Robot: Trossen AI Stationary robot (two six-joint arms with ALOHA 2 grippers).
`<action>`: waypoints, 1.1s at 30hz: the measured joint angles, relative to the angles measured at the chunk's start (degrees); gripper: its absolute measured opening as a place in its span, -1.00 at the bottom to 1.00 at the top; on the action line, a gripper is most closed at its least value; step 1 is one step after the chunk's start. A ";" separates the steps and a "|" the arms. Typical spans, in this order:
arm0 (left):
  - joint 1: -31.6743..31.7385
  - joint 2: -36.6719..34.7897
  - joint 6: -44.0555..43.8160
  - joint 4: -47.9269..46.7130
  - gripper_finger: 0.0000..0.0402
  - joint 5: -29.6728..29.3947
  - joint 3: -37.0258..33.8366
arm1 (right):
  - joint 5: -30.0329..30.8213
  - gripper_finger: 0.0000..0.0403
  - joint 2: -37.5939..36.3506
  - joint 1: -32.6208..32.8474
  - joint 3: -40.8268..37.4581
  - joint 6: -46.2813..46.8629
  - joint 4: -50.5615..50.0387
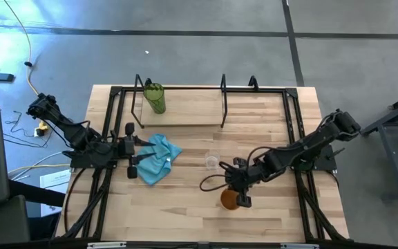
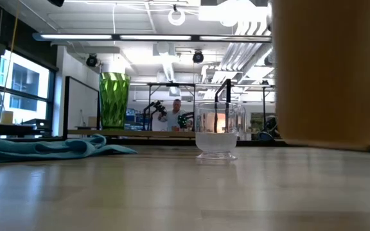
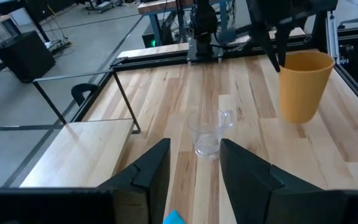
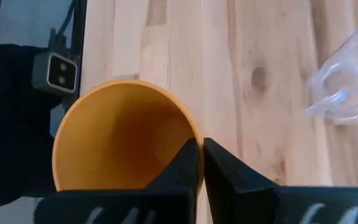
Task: Stack small to large cups/mugs on shelf
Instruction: Put the yellow cup on the shelf
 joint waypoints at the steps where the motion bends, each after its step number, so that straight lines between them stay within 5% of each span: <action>1: 0.00 -0.18 -0.16 -0.43 -0.36 0.01 0.00 | -0.07 -1.00 0.00 -0.45 1.18 -0.72 -0.99; 18: 0.00 -3.24 -3.26 -6.94 -0.36 0.12 0.00 | -0.24 -1.00 0.79 -15.67 24.15 -13.57 -21.31; 33: 0.00 -10.54 -11.65 -18.66 -0.36 -0.46 0.00 | -3.28 -1.00 21.88 -29.34 56.54 -29.92 -37.61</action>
